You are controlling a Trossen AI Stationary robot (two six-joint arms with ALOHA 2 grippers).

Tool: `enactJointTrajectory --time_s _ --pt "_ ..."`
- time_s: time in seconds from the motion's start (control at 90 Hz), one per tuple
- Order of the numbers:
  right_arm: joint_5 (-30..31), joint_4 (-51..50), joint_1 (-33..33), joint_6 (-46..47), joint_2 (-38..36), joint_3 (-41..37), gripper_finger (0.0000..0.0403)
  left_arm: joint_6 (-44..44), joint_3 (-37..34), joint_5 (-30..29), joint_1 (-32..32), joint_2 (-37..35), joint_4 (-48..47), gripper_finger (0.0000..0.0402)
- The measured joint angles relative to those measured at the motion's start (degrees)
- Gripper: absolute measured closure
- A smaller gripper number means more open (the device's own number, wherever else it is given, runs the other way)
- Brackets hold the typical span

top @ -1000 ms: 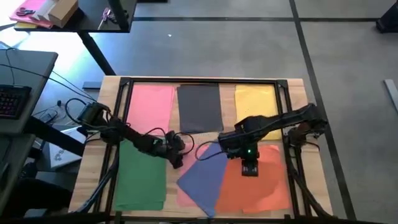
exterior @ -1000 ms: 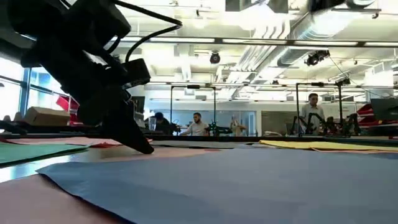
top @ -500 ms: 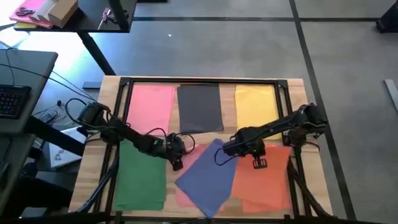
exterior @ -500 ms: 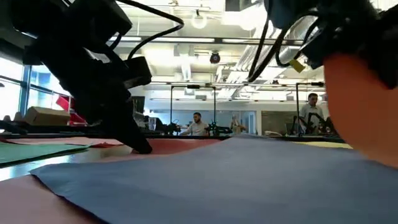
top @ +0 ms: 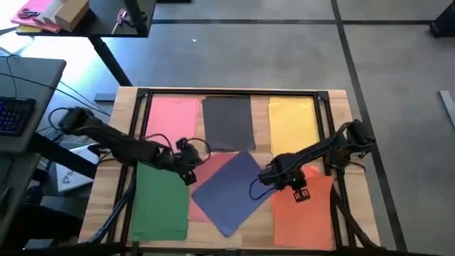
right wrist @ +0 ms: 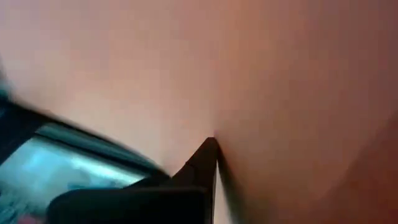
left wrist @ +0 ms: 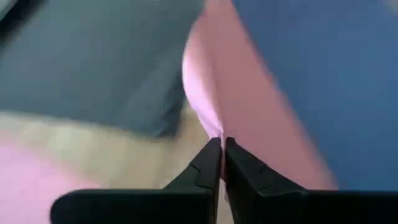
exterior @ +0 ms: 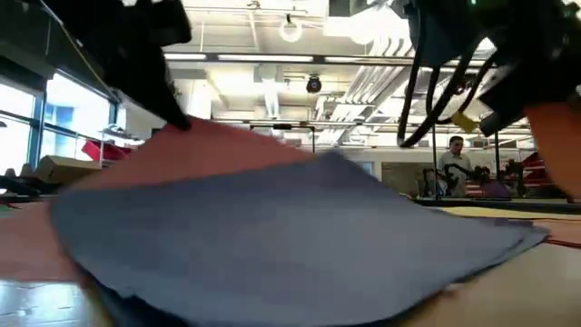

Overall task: Organize paper
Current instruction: Stack the orange color paper on top of the other orange color paper

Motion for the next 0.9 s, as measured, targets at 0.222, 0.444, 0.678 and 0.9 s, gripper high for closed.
enactJointTrajectory --time_s 0.222,0.444,0.678,0.9 --pt "8.34 3.55 -0.2 0.38 -0.04 -2.06 0.0403 -0.4 2.61 -1.61 5.57 -4.1 -19.58 0.0401" --pt "10.13 9.98 0.79 2.52 -0.04 -4.62 0.0378 5.65 6.39 -1.51 12.35 -4.29 -30.08 0.0401" --pt "16.62 5.98 0.79 11.58 -0.04 -3.15 0.0259 18.15 10.71 -4.57 21.7 -4.31 -34.44 0.0401" --pt "24.37 7.25 2.48 18.87 -0.04 -0.71 0.0137 29.01 12.56 -7.5 34.7 -4.27 -37.22 0.0402"
